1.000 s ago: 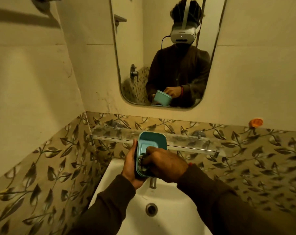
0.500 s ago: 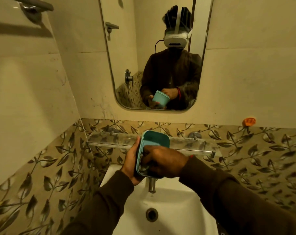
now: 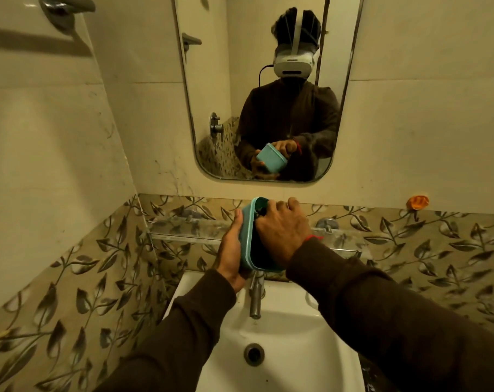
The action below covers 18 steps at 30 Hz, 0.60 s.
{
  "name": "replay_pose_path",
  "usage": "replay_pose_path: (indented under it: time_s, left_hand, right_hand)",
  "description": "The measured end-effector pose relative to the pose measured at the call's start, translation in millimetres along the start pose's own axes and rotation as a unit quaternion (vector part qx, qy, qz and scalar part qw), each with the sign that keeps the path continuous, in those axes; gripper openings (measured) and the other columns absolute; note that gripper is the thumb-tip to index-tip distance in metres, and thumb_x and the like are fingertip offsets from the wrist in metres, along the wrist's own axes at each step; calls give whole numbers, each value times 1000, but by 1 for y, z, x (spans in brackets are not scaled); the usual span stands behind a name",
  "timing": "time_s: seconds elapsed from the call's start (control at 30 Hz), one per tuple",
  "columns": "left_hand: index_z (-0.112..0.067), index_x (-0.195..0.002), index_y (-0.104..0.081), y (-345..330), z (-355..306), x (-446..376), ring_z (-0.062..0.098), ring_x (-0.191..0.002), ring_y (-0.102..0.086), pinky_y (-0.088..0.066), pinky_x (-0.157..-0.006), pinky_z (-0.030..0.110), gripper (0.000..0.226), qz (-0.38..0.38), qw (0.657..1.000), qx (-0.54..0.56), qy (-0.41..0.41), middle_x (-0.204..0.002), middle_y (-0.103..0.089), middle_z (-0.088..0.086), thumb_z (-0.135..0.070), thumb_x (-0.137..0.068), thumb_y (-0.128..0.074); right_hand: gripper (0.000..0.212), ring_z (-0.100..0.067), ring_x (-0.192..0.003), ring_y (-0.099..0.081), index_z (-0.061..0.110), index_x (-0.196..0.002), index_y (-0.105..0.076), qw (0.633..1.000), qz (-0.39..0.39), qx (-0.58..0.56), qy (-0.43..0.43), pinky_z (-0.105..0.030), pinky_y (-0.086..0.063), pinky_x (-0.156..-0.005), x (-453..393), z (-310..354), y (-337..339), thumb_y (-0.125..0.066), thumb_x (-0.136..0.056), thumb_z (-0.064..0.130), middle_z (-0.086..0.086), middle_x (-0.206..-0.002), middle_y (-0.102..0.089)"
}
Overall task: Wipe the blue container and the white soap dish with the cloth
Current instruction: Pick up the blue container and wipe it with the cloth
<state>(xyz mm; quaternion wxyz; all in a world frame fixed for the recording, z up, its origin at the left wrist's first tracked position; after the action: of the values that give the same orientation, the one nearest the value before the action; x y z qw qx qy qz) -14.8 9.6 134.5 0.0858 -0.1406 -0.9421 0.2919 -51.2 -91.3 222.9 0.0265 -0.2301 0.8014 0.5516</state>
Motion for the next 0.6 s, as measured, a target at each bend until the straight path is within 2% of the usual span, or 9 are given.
replay_pose_path:
  time_s: [0.1,0.23,0.3,0.37,0.43,0.5,0.57,0.6]
  left_hand:
    - [-23,-132,-66,1,-2,-1,35,-115,-69,-60,-83,48,66,-12,1000,-3,-21,-126,-72,16,-71,-90,-48]
    - [-20,-119,-75,9,-12,-2,32,-113,-71,-63,-77,41,62,2,999,3,-51,-123,-73,17,-68,-93,-45]
    - [-22,-113,-78,11,-12,1,32,-111,-71,-63,-76,41,62,21,999,10,-47,-123,-73,17,-69,-92,-44]
    - [-19,-115,-78,11,-9,3,33,-112,-71,-63,-77,41,64,41,998,30,-32,-123,-73,19,-67,-94,-42]
    - [-12,-118,-76,11,-6,5,34,-114,-70,-62,-82,43,68,59,995,71,-21,-124,-72,21,-65,-97,-39]
    - [-8,-122,-73,9,-10,4,36,-116,-68,-62,-85,44,69,67,994,85,-18,-126,-70,23,-64,-97,-41]
    - [-8,-123,-73,6,-19,2,35,-113,-69,-62,-85,44,67,66,994,81,-25,-125,-69,22,-62,-93,-46]
    - [-10,-120,-75,4,-22,1,34,-109,-71,-63,-84,44,64,64,994,81,-26,-123,-71,21,-61,-91,-48]
  right_hand:
    - [42,-30,-106,-56,20,-117,-57,999,41,-4,23,-47,-32,-97,3,9,3,-63,-84,44,-10,-113,-58]
    - [37,-27,-104,-58,18,-116,-57,991,93,-69,71,-48,-33,-98,5,15,6,-60,-87,41,-7,-112,-62]
    - [27,-25,-100,-59,18,-109,-59,981,118,-132,80,-46,-32,-96,4,13,8,-58,-88,35,-4,-105,-63]
    - [21,-23,-101,-58,18,-107,-62,960,141,-230,80,-43,-30,-96,3,11,11,-57,-88,26,-2,-103,-64]
    - [26,-21,-104,-57,22,-114,-65,924,173,-336,55,-37,-35,-96,3,7,13,-57,-89,21,-2,-110,-66]
    - [27,-17,-101,-60,21,-117,-66,861,191,-471,-7,-29,-45,-90,4,2,14,-60,-90,21,-2,-112,-68]
    - [22,-16,-95,-63,18,-112,-68,792,174,-582,-63,-29,-52,-82,3,-3,16,-60,-91,21,-2,-105,-70]
    - [19,-16,-92,-64,18,-109,-68,772,145,-612,-93,-29,-53,-78,0,-5,18,-60,-92,21,-2,-102,-70]
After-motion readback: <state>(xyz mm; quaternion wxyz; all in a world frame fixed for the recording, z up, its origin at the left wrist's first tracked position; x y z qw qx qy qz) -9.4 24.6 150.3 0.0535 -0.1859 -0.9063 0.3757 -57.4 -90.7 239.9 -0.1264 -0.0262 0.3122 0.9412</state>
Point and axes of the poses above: each hand's wrist, its own x-axis away from the middle knuckle, its own y-axis out of the back of the hand, z = x × y, the point moved 1 cm from there along -x, towards the middle knuckle
